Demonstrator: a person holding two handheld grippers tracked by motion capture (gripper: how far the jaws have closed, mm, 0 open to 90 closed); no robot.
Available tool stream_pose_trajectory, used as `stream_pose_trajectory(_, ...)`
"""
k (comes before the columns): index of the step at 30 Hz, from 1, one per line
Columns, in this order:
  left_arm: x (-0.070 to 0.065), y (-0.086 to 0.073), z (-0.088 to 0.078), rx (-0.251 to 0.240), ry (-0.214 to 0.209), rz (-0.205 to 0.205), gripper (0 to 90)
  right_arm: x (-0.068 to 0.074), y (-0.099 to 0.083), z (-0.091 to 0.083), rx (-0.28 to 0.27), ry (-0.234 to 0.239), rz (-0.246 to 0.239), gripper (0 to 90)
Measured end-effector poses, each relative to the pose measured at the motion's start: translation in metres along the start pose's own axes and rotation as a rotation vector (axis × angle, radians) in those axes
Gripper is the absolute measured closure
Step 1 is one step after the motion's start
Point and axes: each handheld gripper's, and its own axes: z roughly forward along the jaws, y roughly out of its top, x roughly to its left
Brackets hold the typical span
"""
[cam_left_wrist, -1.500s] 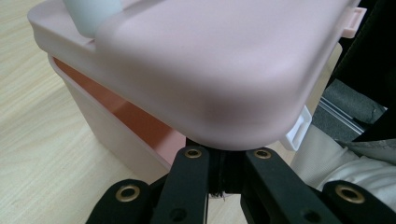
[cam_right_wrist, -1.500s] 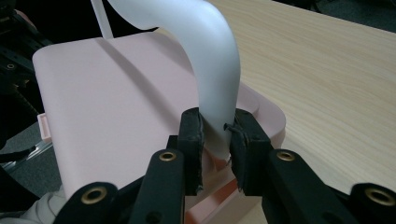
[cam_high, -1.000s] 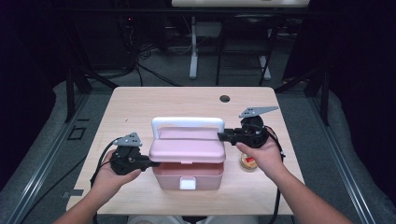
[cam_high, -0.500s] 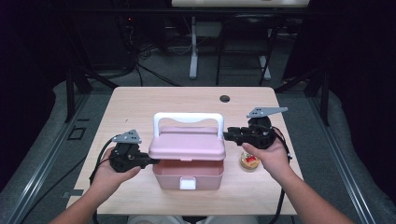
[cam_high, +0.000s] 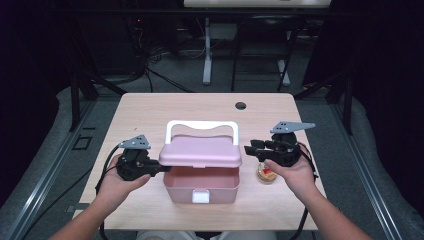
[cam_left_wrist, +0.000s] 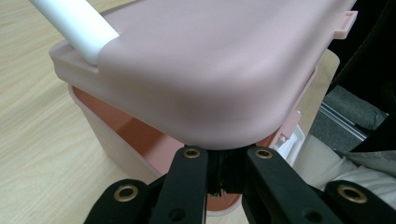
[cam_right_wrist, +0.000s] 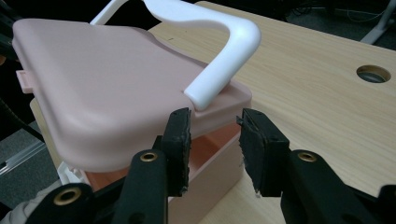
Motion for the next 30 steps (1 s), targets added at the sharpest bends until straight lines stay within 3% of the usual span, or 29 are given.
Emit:
stream_pose_trajectory(4,0.001,0.004,-0.002,-0.005,0.004,0.003,89.1,0.0,-0.005,0.0,0.006,-0.007,0.007,62.3)
stream_pose_trajectory(14,0.003,0.012,-0.005,-0.016,0.011,0.0,88.9,0.01,-0.014,0.004,0.024,-0.028,-0.041,61.8)
stream_pose_trajectory(19,0.004,0.016,-0.006,-0.017,0.014,0.0,88.9,0.014,-0.022,0.011,0.051,0.018,-0.04,70.7)
stream_pose_trajectory(30,0.006,0.025,-0.008,-0.023,0.028,0.001,88.7,0.023,-0.028,0.019,0.068,0.038,-0.077,77.8)
